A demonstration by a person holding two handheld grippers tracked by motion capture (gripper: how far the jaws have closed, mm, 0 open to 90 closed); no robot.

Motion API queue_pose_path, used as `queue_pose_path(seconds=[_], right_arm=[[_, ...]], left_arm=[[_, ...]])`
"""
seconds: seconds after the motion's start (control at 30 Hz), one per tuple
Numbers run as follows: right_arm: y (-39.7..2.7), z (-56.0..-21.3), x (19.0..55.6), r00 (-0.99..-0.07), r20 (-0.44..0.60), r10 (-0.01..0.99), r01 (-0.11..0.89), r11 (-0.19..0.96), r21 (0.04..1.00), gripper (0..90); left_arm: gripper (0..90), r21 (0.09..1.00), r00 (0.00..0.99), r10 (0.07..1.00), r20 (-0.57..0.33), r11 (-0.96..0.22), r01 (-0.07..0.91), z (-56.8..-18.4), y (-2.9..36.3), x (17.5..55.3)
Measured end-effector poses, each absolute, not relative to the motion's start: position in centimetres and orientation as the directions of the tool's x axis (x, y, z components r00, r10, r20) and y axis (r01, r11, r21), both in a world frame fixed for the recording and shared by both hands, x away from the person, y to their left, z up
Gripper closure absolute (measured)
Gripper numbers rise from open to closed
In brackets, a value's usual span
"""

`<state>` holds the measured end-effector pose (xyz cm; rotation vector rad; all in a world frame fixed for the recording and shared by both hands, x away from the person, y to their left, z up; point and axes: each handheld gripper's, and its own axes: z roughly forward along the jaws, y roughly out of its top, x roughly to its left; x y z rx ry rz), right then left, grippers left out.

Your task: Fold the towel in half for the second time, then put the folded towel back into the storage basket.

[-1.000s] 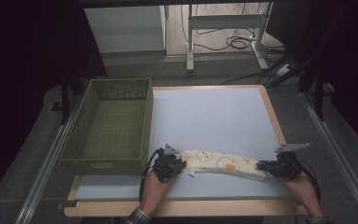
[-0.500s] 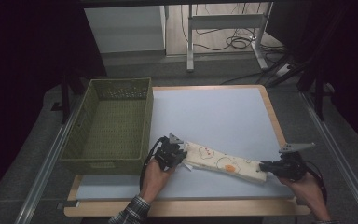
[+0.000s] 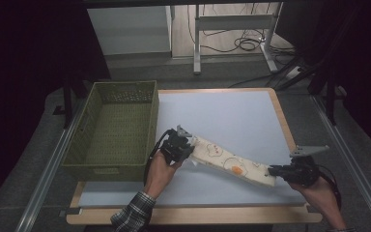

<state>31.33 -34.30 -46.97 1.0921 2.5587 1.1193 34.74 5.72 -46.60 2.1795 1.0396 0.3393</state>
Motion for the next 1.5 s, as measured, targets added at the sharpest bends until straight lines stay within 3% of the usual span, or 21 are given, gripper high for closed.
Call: queue_pose_path(seconds=[0.73, 1.5], right_arm=[[-31.7, -44.0, 31.7, -0.77, 0.128, 0.624, 0.512, 0.486, 0.709, 82.2], [-23.5, -41.4, 34.8, -0.831, 0.118, 0.543, 0.445, 0.523, 0.727, 82.2]], left_arm=[[83.6, 0.697, 0.642, 0.767, 0.016, -0.468, 0.543, -41.5, 7.3, 36.5], [83.8, 0.728, 0.575, 0.817, 0.028, -0.412, 0.549, -37.7, 15.3, 40.0]])
